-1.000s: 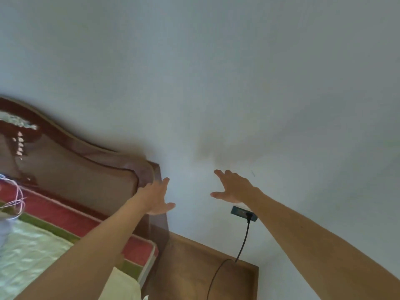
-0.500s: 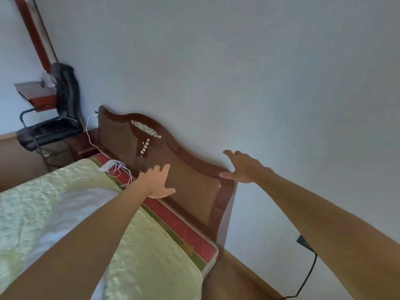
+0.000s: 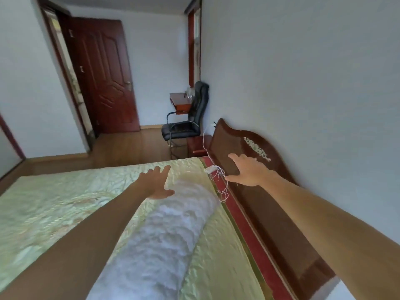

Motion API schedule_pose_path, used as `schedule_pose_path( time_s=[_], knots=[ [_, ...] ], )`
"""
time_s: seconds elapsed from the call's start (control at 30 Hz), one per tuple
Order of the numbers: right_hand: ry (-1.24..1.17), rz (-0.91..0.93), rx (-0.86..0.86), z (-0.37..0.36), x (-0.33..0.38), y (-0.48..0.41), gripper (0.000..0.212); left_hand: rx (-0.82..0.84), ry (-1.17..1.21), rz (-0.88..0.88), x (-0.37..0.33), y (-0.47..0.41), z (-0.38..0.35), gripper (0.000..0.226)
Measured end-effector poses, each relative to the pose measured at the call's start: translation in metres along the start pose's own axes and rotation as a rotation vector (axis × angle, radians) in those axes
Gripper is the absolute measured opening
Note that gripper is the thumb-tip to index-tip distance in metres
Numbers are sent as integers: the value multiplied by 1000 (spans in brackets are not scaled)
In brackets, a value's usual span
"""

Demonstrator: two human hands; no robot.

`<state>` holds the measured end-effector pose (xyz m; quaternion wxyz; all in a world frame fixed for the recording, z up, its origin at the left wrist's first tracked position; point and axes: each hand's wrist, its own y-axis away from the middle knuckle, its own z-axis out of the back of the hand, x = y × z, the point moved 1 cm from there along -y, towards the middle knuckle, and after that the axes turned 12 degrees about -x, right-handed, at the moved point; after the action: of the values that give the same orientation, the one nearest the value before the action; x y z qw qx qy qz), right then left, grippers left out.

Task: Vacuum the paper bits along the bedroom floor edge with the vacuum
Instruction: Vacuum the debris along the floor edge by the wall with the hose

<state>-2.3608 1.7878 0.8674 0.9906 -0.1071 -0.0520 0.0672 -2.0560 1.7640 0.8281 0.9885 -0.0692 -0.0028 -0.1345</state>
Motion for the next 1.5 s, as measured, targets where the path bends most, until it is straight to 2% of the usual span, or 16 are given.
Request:
schedule_pose_path(
  time_s=[0.23, 0.43, 0.7, 0.87, 1.1, 1.33, 1.5],
  knots=[
    [-97, 345, 43, -49, 118, -77, 84, 14, -67, 314, 105, 65, -2, 93],
    [-147, 633, 133, -90, 236, -89, 88, 63, -126, 619, 166, 181, -8, 94],
    [-211, 963, 214, -106, 402, -23, 88, 122, -179, 1022, 207, 392, 2, 97],
    [-249, 1132, 264, -111, 486, 45, 82, 152, -177, 1208, 209, 502, 4, 101],
    [-187, 1234, 343, -140, 556, 131, 86, 177, -107, 1306, 211, 594, -17, 97],
    [-74, 1204, 445, -186, 607, 192, 89, 181, 14, 1278, 240, 660, -51, 86],
    [-22, 1157, 532, -229, 639, 237, 89, 263, 83, 1258, 257, 707, -101, 86]
  ],
)
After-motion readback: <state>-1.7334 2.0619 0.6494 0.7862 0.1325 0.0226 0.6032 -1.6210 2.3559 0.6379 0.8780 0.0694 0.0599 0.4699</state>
